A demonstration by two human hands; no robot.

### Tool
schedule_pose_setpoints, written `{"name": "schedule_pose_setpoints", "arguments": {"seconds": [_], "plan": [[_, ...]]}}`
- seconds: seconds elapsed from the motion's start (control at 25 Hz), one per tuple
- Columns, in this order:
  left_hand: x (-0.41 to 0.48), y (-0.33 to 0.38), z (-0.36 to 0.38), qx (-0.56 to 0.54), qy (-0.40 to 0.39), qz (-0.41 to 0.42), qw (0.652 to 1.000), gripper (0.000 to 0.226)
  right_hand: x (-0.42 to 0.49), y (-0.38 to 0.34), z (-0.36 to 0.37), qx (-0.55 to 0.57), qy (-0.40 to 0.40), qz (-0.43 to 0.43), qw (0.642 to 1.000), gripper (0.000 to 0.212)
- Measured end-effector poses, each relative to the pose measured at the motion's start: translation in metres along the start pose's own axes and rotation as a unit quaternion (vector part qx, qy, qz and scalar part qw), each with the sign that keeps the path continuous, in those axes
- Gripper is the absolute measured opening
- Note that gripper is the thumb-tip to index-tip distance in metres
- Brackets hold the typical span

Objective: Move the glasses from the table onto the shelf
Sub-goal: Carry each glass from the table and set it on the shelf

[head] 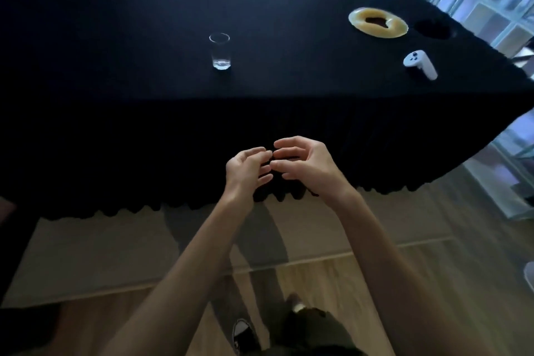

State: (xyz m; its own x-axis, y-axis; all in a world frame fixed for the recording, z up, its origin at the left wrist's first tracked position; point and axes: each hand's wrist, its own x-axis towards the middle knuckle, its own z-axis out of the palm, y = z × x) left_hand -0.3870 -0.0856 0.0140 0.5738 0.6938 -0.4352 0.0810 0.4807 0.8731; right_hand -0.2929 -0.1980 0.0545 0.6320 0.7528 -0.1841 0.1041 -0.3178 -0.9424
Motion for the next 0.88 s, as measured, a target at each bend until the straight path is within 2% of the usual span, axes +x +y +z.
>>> {"name": "schedule_pose_setpoints", "arguments": {"seconds": [0.12,0.28,0.6,0.88], "plan": [[0.034,0.019,-0.008,-0.013,0.051,0.005,0.999,0.035,0.049,-0.007,0.009,0.007,-0.024,-0.006,1.000,0.043],[0.080,0.050,-0.011,0.003,0.111,0.028,0.993,0.021,0.116,-0.014,0.014,0.027,-0.041,-0.018,0.999,0.043],[0.192,0.119,0.002,-0.101,0.196,-0.002,0.975,0.039,0.267,-0.020,0.034,-0.028,0.062,-0.058,0.996,0.059],[0.268,0.154,-0.001,-0.138,0.224,-0.021,0.965,0.049,0.366,-0.021,0.074,-0.066,0.089,-0.063,0.992,0.069]]}}
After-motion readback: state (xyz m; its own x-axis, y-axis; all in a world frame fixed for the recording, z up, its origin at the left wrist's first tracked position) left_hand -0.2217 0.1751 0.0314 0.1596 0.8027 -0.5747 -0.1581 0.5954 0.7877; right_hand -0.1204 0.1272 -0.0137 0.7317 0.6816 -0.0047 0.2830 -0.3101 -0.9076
